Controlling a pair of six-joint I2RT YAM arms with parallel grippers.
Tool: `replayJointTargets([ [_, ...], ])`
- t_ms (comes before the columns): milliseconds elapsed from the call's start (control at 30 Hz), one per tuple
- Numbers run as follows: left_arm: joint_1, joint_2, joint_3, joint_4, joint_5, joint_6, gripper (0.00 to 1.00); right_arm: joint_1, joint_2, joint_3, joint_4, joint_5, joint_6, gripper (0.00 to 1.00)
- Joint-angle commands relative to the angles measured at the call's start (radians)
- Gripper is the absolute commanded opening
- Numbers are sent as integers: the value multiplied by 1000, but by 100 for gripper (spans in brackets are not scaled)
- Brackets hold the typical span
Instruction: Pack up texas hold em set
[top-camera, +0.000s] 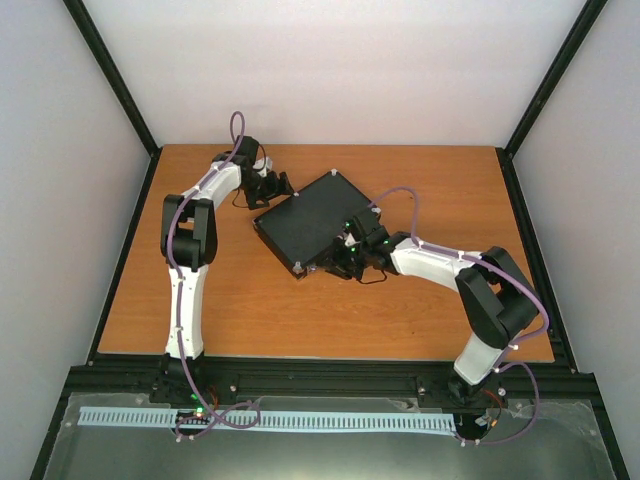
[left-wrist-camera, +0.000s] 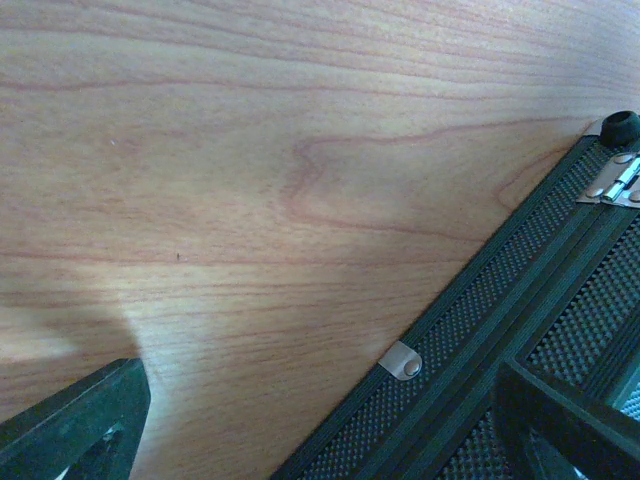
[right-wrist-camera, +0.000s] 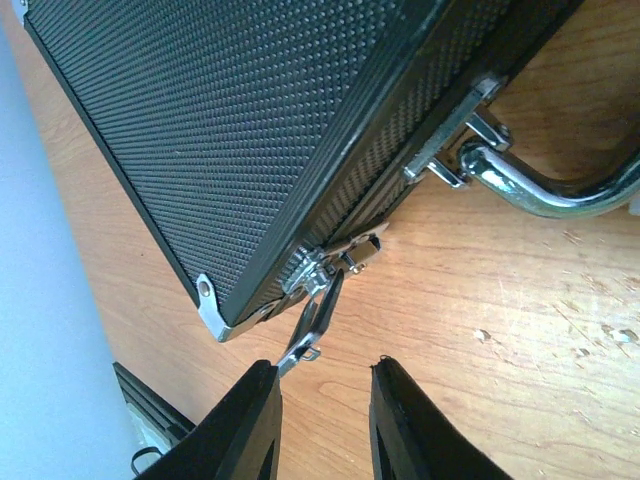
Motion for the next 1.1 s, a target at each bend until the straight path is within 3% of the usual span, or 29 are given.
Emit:
replayJointTargets([
  [0,18,24,-40,-90,-46,31,97,-2,-19,28,-50,13,24,28],
  [533,20,29,-36,-90,-42,30,97,-17,46,33,-1,-35,80,27],
  [1067,30,27,-41,-91,-42,32,97,-17,45,45,18,14,110,23],
])
